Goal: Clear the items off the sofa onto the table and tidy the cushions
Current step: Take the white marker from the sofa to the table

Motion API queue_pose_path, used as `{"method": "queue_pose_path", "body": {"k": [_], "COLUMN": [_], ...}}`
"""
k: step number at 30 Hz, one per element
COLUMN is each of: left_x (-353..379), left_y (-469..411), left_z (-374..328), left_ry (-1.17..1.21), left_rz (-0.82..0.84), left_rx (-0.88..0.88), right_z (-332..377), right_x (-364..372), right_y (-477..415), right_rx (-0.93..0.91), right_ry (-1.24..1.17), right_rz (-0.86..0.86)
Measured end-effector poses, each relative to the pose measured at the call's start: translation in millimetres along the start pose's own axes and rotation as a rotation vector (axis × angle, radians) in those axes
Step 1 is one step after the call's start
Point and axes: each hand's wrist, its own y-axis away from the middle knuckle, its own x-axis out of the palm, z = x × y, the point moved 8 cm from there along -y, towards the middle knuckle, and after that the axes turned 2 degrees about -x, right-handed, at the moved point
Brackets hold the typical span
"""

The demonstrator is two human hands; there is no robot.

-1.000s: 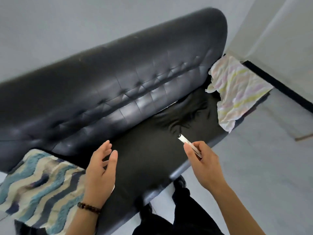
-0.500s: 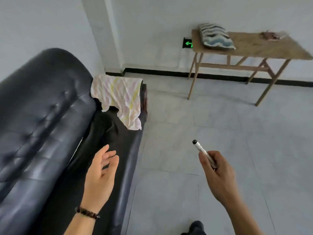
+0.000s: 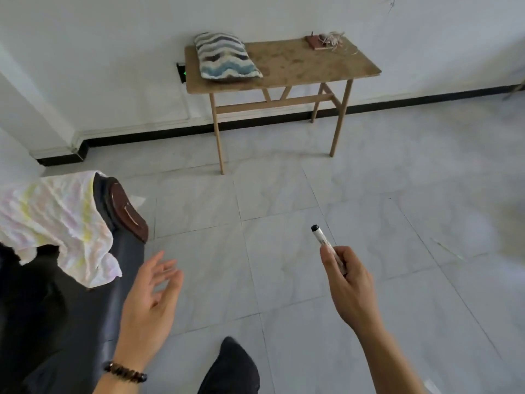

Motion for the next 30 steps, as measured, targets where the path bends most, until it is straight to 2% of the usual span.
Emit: {"method": "queue_pose_path", "body": {"k": [8,16,20,26,30], "left_x": [130.1,270.0,347.3,482.4,541.2], "left_y": [-189.5,-399.7,-484.9,-604.2,-683.1], "left_z": [-22.4,-178.6,-216.1,-237.6,-305.5], "left_ry": [0.004,-0.059,-0.083,-0.170,-0.168], "left_rz": [0.016,0.168,0.236,0.272,0.253], "left_rx": [-0.047,0.125,0.162,0.113,0.111], "right_z": [20.5,67.6,57.5,10.6,32.7], "right_x": [2.4,-88.2,-113.1,-127.2,-148.5], "right_y": [-243.2,-443.8,-541.2,-725.7,-852.6], "right_rx": [-0.036,-0.022,-0.029,0.016,-0.007], "right_ry": [0.086,0.080,0.047,-0.022,-0.018], "right_rz": [-0.034,-0.264,-0.340,-0.314,-0.256]}}
